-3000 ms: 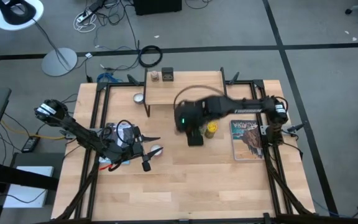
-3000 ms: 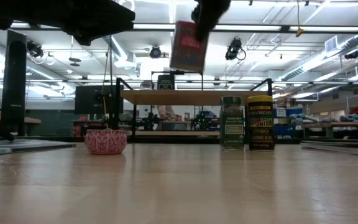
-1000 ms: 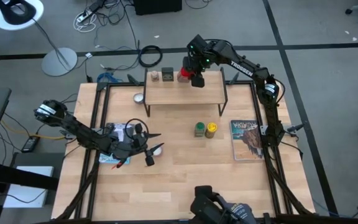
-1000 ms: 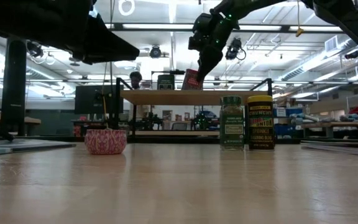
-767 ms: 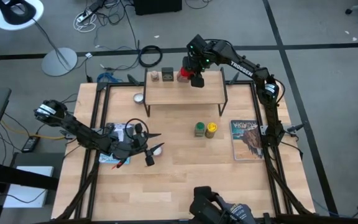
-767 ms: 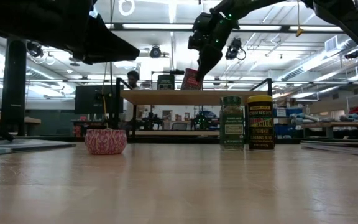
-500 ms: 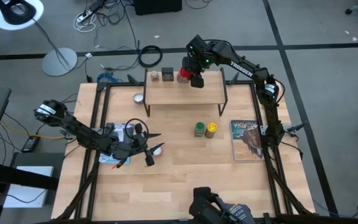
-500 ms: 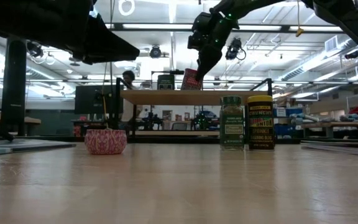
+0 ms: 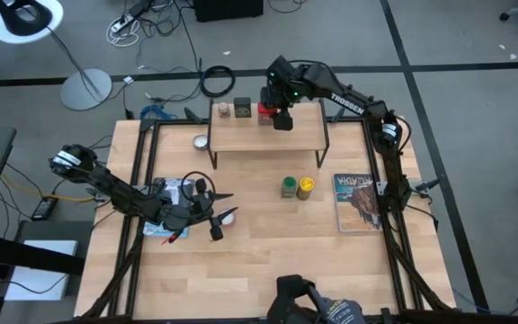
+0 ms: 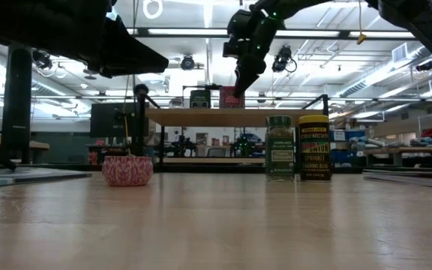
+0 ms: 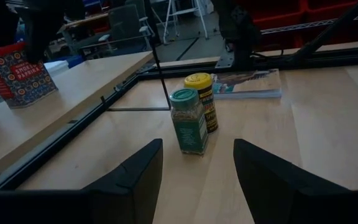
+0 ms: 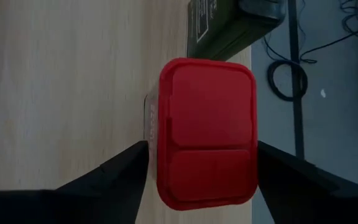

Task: Shelf spices
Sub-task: Put the red seasoning can on the shelf

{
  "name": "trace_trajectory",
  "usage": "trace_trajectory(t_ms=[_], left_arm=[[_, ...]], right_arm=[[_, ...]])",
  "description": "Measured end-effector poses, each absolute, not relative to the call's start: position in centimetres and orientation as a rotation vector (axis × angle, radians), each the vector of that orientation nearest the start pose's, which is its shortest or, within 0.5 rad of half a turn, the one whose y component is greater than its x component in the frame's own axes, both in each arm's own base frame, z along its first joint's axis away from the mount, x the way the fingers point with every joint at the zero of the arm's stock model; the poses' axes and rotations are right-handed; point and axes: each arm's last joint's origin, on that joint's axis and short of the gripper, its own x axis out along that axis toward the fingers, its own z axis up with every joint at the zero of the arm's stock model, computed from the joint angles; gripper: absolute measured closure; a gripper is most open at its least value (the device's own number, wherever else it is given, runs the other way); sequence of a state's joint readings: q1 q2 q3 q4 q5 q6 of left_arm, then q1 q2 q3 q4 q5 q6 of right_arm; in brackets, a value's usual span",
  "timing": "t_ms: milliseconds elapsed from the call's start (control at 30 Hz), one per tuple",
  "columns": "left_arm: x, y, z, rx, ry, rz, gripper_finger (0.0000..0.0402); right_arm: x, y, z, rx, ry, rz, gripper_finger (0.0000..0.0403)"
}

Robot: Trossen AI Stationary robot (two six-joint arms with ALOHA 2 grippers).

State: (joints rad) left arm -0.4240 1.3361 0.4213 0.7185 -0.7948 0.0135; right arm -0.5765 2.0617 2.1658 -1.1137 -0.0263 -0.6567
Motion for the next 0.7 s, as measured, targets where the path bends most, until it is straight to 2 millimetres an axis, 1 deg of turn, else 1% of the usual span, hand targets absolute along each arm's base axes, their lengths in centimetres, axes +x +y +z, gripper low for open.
trace_trajectory(t_ms=[200, 367, 700], left_arm=[[22.9, -8.1, 18.6, 0.126, 0.164, 0.368, 0.0200], [22.9, -8.1, 18.5, 0.126, 0.165, 0.348, 0.0200], [23.0, -7.9, 18.4, 0.135, 0.182, 0.353, 0.0200]], right_arm=[[36.7, -23.3, 34.1, -0.338, 1.095, -0.196, 0.0117], [36.9, -22.9, 34.6, -0.360, 1.083, -0.191, 0.0116], [37.3, -21.4, 36.9, -0.399, 1.034, -0.200, 0.0116]])
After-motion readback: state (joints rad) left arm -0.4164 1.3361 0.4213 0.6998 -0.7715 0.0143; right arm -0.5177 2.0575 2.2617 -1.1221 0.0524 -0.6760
